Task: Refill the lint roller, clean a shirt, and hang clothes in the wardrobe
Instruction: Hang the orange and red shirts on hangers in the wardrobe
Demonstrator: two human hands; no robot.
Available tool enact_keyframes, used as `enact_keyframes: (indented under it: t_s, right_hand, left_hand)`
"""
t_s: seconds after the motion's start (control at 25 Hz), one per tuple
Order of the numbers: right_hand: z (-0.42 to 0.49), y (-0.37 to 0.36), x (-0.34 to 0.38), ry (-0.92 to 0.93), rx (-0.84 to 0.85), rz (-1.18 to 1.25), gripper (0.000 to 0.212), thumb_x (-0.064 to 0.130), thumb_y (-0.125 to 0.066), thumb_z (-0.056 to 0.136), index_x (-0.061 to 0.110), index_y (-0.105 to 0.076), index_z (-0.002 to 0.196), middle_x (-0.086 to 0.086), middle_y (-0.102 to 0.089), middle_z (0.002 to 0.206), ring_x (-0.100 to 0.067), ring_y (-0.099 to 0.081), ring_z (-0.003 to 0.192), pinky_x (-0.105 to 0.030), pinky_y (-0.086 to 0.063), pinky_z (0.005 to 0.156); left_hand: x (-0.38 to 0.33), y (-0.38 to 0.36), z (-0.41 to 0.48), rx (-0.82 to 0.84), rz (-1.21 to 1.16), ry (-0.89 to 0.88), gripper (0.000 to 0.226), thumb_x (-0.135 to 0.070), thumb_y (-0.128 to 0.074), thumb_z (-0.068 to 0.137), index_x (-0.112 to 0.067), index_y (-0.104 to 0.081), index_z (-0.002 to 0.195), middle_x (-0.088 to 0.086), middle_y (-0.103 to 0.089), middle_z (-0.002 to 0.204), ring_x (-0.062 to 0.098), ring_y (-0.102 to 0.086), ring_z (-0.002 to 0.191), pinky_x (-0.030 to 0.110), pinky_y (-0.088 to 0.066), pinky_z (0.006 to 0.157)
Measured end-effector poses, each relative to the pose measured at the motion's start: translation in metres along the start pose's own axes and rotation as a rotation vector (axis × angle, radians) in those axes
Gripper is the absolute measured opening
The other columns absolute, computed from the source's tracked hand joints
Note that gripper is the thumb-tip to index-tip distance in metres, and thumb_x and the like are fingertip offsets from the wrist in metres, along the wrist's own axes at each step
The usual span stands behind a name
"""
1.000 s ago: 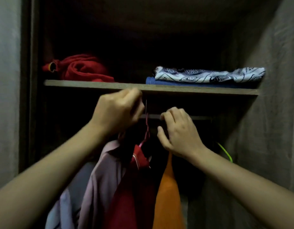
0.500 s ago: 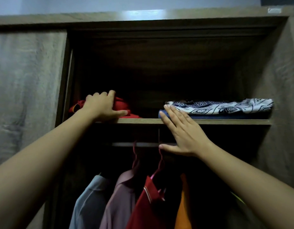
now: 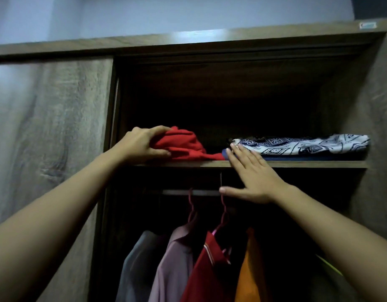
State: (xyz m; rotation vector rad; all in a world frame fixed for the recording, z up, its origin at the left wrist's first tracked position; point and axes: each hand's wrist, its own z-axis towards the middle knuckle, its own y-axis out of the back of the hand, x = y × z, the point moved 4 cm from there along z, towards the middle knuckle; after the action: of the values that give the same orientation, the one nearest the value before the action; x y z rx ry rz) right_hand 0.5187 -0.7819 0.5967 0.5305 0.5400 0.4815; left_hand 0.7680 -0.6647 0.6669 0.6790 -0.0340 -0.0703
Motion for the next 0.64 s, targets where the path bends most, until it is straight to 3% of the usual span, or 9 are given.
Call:
enact_keyframes:
  t_s: [0.08,0.16,0.24,0.36,0.48,0.64]
  right_hand:
    - [-0.003,0.020,0.009,-0.109,0.006,0.304,0.117,0.087,-0.033,0.062,0.022,0.015,0.146,0.000,0.014,0.158,-0.008,0.017,0.142,-0.029,0.013,0.112]
    - [-0.007,0.045,0.028,-0.067,-0.186,0.464,0.119,0.081,-0.048,0.057,0.027,0.006,0.147,0.001,0.000,0.159,-0.008,0.002,0.144,-0.032,0.006,0.113]
    - [-0.015,0.071,0.055,0.077,-0.294,0.443,0.114,0.076,-0.058,0.056,0.031,-0.003,0.146,0.002,-0.013,0.157,-0.007,-0.012,0.142,-0.038,-0.002,0.115]
    - [-0.033,0.093,0.093,0.220,-0.322,0.383,0.103,0.071,-0.063,0.060,0.029,-0.019,0.143,0.000,-0.031,0.149,-0.011,-0.028,0.137,-0.045,-0.022,0.115]
    - [-0.057,0.093,0.114,0.191,-0.296,0.416,0.085,0.064,-0.061,0.067,0.031,-0.029,0.138,0.000,-0.043,0.135,-0.017,-0.040,0.124,-0.038,-0.041,0.102]
    - [-0.090,0.076,0.132,0.106,-0.089,0.399,0.068,0.060,-0.055,0.072,0.036,-0.032,0.132,0.002,-0.050,0.121,-0.017,-0.049,0.107,-0.034,-0.045,0.092]
  left_hand:
    - [-0.017,0.014,-0.020,-0.085,-0.018,-0.054,0.065,-0.046,-0.071,0.076,-0.041,-0.042,0.134,0.006,-0.063,0.123,0.029,-0.059,0.112,0.043,-0.048,0.094]
    - [-0.034,0.025,-0.042,-0.148,-0.021,-0.071,0.065,-0.047,-0.071,0.074,-0.041,-0.043,0.132,0.003,-0.064,0.122,0.028,-0.059,0.112,0.045,-0.048,0.093]
    - [-0.048,0.032,-0.064,-0.160,-0.079,-0.052,0.067,-0.055,-0.071,0.066,-0.042,-0.043,0.126,0.002,-0.065,0.117,0.027,-0.060,0.109,0.044,-0.049,0.091]
    - [-0.061,0.041,-0.103,-0.088,-0.321,0.015,0.068,-0.065,-0.069,0.052,-0.043,-0.045,0.112,-0.006,-0.066,0.107,0.016,-0.063,0.098,0.036,-0.052,0.086]
    - [-0.060,0.031,-0.134,-0.033,-0.511,0.102,0.067,-0.057,-0.082,0.052,-0.034,-0.050,0.106,-0.010,-0.064,0.101,0.008,-0.062,0.094,0.031,-0.052,0.084]
    - [-0.054,-0.010,-0.172,0.140,-0.887,0.246,0.065,-0.057,-0.081,0.052,-0.033,-0.053,0.106,-0.007,-0.063,0.105,0.007,-0.064,0.091,0.028,-0.055,0.078]
